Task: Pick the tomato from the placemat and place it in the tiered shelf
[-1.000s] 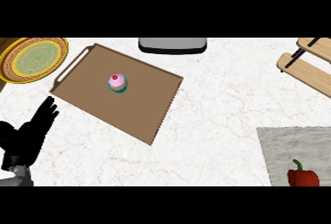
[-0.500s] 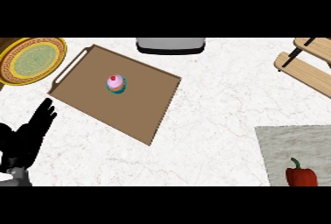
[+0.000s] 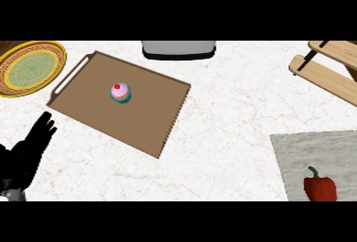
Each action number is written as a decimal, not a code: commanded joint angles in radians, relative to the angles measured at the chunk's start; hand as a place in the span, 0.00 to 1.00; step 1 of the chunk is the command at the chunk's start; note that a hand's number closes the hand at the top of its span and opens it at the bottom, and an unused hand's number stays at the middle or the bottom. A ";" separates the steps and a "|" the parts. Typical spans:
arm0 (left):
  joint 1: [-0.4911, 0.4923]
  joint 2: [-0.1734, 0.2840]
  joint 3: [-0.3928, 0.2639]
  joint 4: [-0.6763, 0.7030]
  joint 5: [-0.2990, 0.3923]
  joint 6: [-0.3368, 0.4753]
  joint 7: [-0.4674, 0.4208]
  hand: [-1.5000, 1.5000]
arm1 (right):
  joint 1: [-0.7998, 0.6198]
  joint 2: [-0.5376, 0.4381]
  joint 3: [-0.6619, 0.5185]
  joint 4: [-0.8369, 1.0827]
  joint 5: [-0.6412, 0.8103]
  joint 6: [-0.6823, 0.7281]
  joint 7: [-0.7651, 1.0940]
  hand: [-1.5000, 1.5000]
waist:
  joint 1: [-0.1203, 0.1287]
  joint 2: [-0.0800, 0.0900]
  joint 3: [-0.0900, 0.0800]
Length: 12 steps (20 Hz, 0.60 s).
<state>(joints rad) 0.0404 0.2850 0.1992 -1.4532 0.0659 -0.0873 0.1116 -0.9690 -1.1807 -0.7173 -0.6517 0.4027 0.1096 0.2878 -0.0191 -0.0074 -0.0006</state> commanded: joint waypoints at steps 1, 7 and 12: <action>0.036 0.004 0.020 -0.011 0.007 0.002 0.001 0.50 | 0.065 -0.157 -0.080 -0.044 -0.048 0.093 0.091 0.00 | -0.017 -0.006 0.000; 0.048 0.017 0.047 0.011 0.010 -0.003 -0.027 0.50 | 0.251 -0.360 -0.260 0.000 -0.119 0.324 0.094 0.00 | -0.054 -0.012 0.002; 0.065 -0.002 0.053 0.015 0.008 0.011 -0.041 0.50 | 0.400 -0.480 -0.464 0.111 -0.131 0.475 0.018 0.00 | -0.075 -0.014 0.004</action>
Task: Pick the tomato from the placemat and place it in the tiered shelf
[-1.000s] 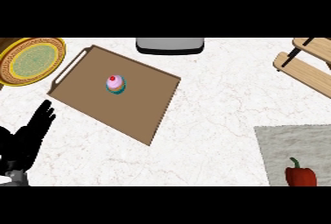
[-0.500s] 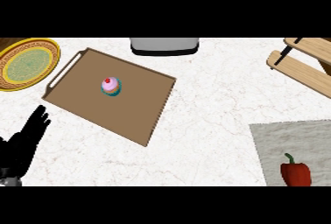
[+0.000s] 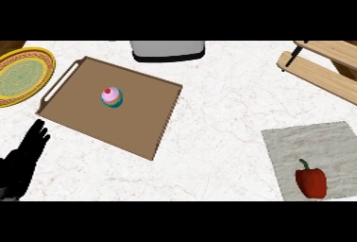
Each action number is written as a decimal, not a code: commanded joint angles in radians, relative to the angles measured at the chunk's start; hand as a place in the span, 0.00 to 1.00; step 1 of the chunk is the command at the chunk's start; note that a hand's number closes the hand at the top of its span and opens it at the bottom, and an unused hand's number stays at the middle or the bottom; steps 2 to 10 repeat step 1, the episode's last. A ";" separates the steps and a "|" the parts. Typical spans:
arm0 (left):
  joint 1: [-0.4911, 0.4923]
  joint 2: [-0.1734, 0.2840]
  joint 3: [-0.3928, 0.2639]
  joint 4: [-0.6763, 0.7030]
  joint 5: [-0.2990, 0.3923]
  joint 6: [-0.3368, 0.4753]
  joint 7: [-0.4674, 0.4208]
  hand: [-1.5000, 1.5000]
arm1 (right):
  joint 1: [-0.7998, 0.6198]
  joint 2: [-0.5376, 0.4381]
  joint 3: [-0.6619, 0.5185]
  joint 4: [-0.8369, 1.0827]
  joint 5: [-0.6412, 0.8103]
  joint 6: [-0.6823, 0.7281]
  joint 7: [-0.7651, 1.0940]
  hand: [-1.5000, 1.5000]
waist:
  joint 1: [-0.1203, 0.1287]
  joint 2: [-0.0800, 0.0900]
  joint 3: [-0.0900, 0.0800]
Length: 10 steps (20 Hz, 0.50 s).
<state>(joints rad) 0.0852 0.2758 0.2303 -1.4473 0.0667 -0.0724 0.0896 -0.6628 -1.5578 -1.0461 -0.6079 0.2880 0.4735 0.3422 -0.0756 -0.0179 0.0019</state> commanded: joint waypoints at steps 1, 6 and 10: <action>0.048 -0.005 0.010 -0.021 -0.005 0.005 -0.023 0.50 | 0.136 -0.110 -0.174 0.071 0.008 0.108 -0.050 0.00 | -0.018 -0.004 0.002; 0.048 -0.005 0.010 -0.021 -0.005 0.005 -0.023 0.50 | 0.136 -0.110 -0.174 0.071 0.008 0.108 -0.050 0.00 | -0.018 -0.004 0.002; 0.048 -0.005 0.010 -0.021 -0.005 0.005 -0.023 0.50 | 0.136 -0.110 -0.174 0.071 0.008 0.108 -0.050 0.00 | -0.018 -0.004 0.002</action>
